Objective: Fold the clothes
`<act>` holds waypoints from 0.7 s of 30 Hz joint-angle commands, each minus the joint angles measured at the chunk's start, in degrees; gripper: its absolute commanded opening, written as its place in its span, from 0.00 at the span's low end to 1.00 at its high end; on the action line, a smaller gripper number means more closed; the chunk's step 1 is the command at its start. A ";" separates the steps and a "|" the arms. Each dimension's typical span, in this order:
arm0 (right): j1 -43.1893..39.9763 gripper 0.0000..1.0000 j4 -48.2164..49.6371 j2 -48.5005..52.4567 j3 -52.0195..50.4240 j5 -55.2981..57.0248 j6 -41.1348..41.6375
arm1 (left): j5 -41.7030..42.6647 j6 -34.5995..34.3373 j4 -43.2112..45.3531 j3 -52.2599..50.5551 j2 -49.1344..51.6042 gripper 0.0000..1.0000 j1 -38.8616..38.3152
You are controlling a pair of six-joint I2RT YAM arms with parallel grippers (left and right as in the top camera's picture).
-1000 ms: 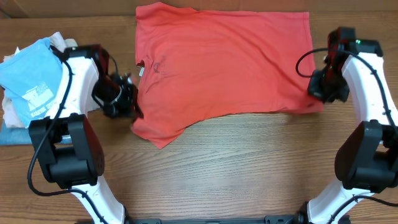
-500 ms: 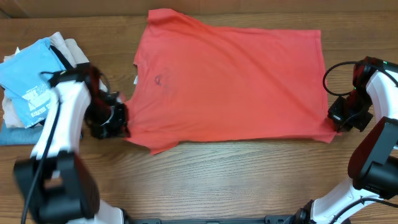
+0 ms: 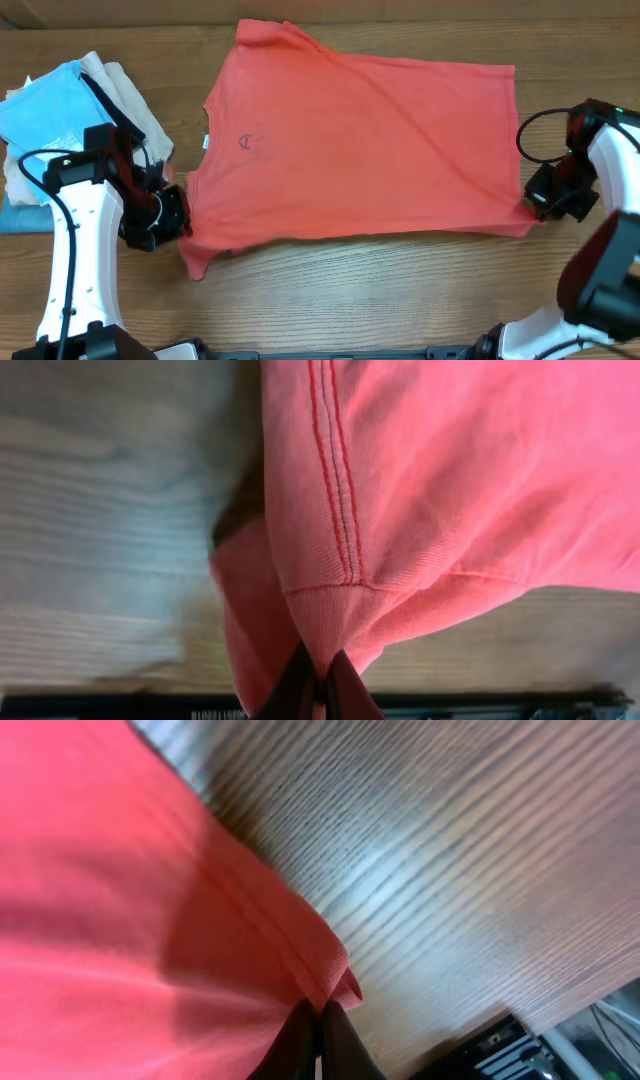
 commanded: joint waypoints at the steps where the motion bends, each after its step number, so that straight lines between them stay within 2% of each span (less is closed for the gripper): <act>1: -0.13 0.04 0.46 -7.37 -1.22 0.72 0.55 | -0.04 -1.29 -0.24 -2.93 -2.25 0.04 0.26; 12: -0.13 0.04 0.57 -10.23 -1.75 -0.33 0.52 | 0.24 -4.68 2.56 -8.59 -11.32 0.04 0.26; 17: -0.13 0.04 4.02 -10.23 -1.75 -3.19 -0.72 | 0.31 -7.06 9.29 -9.38 -12.22 0.04 0.26; 21: -0.13 0.04 10.14 -10.21 -1.75 -8.87 -4.90 | 0.31 -8.09 18.99 -9.38 -12.11 0.04 0.26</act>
